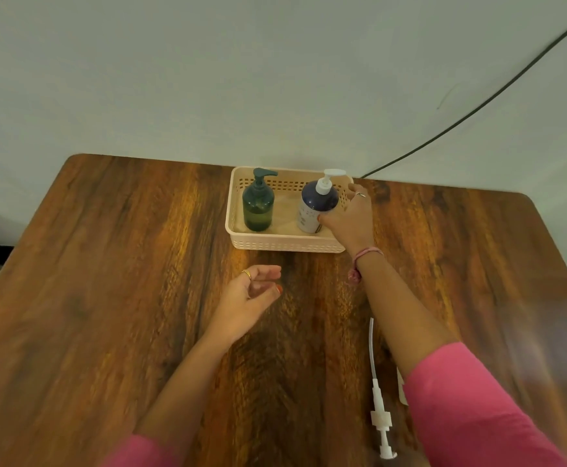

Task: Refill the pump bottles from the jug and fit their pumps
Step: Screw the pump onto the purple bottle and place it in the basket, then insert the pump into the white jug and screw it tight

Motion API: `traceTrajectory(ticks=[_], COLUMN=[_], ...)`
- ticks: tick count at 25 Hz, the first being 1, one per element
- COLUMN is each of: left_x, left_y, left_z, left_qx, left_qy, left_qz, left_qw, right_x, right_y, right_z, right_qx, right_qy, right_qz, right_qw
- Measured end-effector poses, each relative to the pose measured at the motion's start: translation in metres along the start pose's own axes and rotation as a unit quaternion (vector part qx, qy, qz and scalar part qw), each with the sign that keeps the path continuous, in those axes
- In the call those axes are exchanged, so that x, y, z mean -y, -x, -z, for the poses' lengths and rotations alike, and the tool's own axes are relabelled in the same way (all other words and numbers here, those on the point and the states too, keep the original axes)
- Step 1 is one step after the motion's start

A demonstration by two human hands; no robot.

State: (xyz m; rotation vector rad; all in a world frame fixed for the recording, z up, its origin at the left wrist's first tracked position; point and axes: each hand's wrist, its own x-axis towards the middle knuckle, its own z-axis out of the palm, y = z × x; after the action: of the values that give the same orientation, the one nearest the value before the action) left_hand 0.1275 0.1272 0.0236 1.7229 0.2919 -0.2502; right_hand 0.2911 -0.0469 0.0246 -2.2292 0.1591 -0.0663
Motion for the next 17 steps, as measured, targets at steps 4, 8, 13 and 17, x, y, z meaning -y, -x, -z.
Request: traceTrajectory(ticks=[4, 8, 13, 17], left_x=[-0.007, -0.009, -0.004, 0.003], left_y=[0.014, 0.035, 0.068, 0.092], left_z=[-0.011, -0.032, -0.063, -0.088], left_qx=[0.013, 0.037, 0.059, 0.072], left_qy=[-0.004, -0.007, -0.013, -0.036], left_qz=[-0.024, -0.041, -0.043, -0.039], left_qw=[1.0, 0.998, 0.997, 0.996], right_x=[-0.015, -0.004, -0.039, -0.079], right_y=[0.055, 0.107, 0.187, 0.24], right_z=[0.042, 0.079, 0.114, 0.125], right_qx=[0.052, -0.008, 0.053, 0.24], right_qy=[-0.033, 0.051, 0.172, 0.411], right_qz=[-0.046, 0.093, 0.127, 0.158], right_qw=[0.997, 0.994, 0.975, 0.865])
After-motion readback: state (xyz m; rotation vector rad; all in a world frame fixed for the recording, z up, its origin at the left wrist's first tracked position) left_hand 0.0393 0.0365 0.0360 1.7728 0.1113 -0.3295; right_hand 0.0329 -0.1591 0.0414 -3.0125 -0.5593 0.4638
